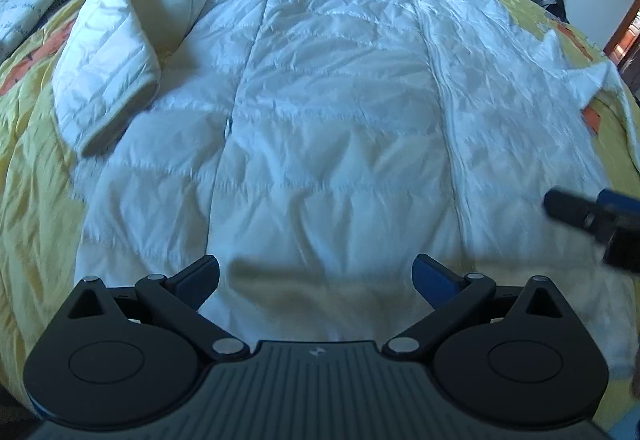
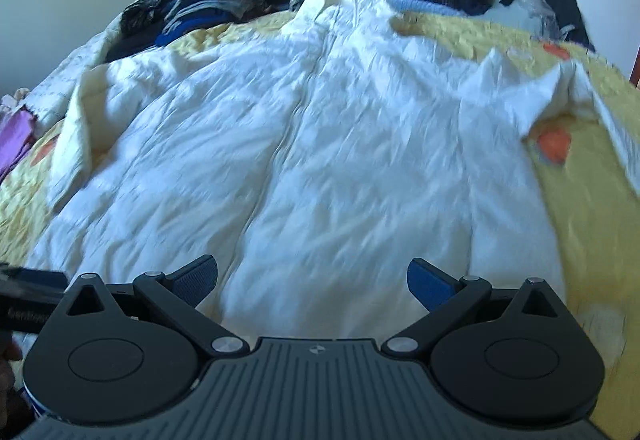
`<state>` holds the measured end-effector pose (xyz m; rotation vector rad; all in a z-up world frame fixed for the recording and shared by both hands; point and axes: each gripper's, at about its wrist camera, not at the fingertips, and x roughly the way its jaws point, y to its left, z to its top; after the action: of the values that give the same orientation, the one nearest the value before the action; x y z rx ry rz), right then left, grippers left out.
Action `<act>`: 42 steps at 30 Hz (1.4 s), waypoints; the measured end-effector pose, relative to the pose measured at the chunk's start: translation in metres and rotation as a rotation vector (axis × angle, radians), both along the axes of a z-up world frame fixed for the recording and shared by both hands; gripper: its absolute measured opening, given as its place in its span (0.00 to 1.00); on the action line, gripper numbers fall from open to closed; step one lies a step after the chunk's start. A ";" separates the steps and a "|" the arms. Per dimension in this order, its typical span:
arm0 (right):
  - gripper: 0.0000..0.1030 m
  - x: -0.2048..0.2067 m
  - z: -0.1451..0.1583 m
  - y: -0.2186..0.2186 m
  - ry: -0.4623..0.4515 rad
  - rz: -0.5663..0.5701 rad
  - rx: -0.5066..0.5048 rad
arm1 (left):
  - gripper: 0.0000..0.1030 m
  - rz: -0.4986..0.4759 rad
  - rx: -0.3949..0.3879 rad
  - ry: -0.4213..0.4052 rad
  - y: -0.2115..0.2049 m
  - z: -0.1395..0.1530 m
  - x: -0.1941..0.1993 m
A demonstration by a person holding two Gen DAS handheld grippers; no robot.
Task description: Fold small clothes
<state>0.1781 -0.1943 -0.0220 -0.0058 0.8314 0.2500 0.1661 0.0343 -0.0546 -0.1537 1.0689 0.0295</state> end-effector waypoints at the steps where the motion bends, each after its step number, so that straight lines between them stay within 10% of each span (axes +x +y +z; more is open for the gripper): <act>1: 0.99 0.011 0.002 -0.002 0.001 0.008 0.009 | 1.00 0.004 -0.007 -0.002 0.001 0.000 0.005; 13: 1.00 0.216 0.039 -0.056 -0.098 0.135 0.329 | 1.00 0.080 -0.028 -0.123 0.034 -0.013 0.078; 23: 0.99 0.471 -0.013 -0.119 0.014 -0.183 0.571 | 1.00 0.006 -0.019 -0.320 0.036 -0.043 0.084; 33: 0.99 0.575 -0.066 -0.092 0.134 -0.072 0.706 | 1.00 0.013 -0.036 -0.424 0.040 -0.053 0.074; 35: 0.85 0.580 -0.066 -0.087 0.123 -0.033 0.726 | 1.00 0.020 -0.053 -0.432 0.043 -0.053 0.074; 37: 0.19 0.579 -0.067 -0.081 0.086 0.002 0.719 | 1.00 0.022 -0.057 -0.435 0.044 -0.053 0.075; 42: 0.13 0.564 -0.043 -0.063 0.002 0.071 0.672 | 1.00 0.025 -0.065 -0.438 0.044 -0.053 0.074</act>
<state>0.7421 -0.2570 -0.0655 0.5944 0.7174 0.5868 0.2404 0.0784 -0.1074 -0.2209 0.6312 -0.0160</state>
